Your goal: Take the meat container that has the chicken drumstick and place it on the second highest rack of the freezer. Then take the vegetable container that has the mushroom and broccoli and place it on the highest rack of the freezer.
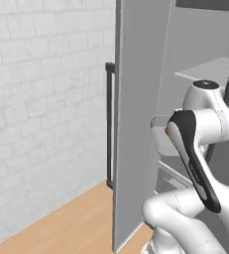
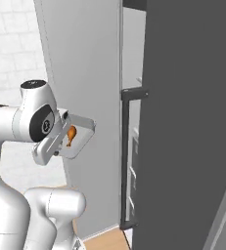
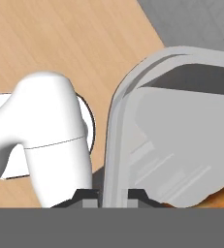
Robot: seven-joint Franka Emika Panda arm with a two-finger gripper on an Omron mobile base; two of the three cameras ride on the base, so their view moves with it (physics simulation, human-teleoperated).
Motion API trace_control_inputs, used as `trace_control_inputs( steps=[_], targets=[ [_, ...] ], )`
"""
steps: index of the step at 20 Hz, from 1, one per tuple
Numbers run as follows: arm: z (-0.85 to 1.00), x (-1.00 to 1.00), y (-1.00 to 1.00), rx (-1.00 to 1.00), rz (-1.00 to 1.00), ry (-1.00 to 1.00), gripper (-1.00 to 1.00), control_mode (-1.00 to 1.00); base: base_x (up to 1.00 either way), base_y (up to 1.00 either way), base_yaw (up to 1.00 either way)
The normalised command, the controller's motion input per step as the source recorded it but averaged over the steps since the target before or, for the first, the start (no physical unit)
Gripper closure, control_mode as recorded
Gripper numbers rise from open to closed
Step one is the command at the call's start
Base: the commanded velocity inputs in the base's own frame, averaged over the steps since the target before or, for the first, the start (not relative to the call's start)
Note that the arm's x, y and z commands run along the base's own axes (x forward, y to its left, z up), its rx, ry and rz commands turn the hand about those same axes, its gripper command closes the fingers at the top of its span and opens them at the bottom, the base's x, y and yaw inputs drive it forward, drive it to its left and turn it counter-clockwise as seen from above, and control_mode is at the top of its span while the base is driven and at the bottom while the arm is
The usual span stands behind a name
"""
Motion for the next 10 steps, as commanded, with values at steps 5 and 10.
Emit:
trace_control_inputs(
  steps=[5,10],
  targets=[
    [0.0,0.0,0.0,0.0,0.0,0.0,1.0,1.0,0.51,0.01,-0.43],
    [0.0,0.0,0.0,0.0,0.0,0.0,1.0,1.0,0.55,0.04,-0.43]
  ],
)
